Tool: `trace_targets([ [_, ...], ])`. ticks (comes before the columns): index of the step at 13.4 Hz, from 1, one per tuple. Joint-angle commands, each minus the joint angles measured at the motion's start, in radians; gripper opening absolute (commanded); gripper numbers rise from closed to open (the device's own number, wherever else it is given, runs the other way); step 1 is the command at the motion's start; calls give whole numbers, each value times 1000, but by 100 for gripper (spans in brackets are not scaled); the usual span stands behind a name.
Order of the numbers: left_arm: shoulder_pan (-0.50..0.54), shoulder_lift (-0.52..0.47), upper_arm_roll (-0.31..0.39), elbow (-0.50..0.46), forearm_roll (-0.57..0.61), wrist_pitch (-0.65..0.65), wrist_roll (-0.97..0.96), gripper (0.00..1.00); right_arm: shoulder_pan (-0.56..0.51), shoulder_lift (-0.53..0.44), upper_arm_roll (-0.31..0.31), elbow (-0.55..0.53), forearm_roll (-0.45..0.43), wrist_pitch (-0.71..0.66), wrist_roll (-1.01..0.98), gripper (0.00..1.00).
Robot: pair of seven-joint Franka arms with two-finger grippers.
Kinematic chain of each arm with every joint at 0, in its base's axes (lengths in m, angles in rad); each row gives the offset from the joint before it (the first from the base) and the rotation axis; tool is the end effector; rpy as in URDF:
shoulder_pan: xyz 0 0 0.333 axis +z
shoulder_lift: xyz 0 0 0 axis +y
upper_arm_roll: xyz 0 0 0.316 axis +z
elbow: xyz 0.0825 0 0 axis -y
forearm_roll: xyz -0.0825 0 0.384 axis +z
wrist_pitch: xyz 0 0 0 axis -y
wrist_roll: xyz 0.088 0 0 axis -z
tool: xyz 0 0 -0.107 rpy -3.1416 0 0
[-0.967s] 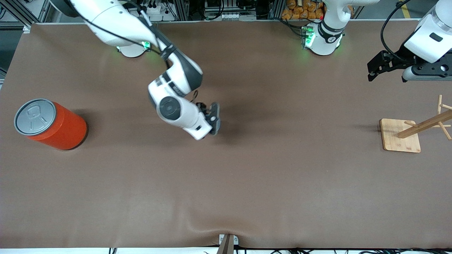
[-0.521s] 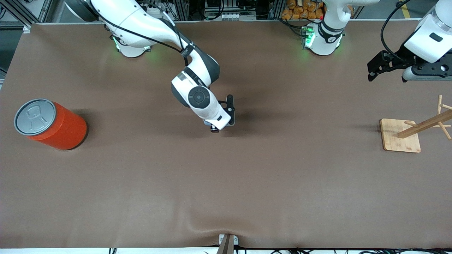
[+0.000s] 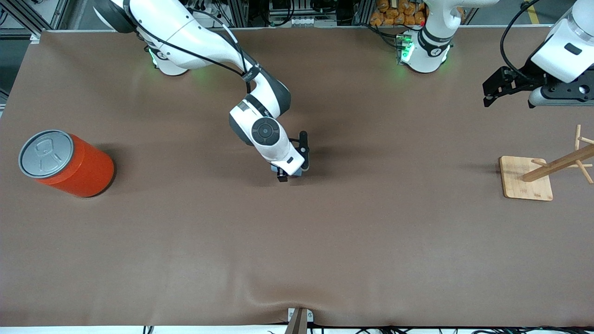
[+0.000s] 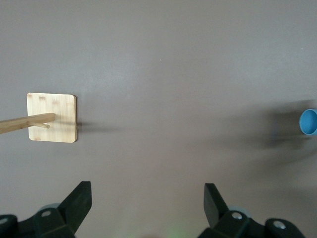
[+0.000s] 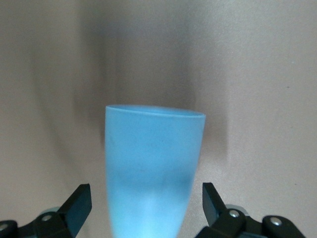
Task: Flip cup
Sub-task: 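Lift the blue cup and carry it to the table's middle, then lay the blue cup on its side and open the right gripper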
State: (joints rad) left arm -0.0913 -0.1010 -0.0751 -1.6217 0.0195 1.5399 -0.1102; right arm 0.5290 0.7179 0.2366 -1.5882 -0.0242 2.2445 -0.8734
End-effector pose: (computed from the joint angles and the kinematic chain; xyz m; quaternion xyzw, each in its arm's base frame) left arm 0.5125 -0.0862 0.6519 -0.9995 0.0275 -0.0112 0.0121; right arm 0.5151 0.4640 0.2191 -0.6944 -0.7159 0.0175 0.0697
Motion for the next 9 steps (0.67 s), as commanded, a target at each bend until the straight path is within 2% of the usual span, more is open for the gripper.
trace_targets([
  [1, 2, 10, -2, 22, -12, -4, 11, 100, 2, -17, 3, 13, -23, -8, 7, 100],
  [4, 2, 9, -2, 22, -12, -4, 11, 100, -26, -81, 3, 17, 12, -130, 80, 100],
  [9, 4, 9, -2, 22, -12, -4, 11, 100, -79, -234, -13, 11, 17, -253, 454, 100],
])
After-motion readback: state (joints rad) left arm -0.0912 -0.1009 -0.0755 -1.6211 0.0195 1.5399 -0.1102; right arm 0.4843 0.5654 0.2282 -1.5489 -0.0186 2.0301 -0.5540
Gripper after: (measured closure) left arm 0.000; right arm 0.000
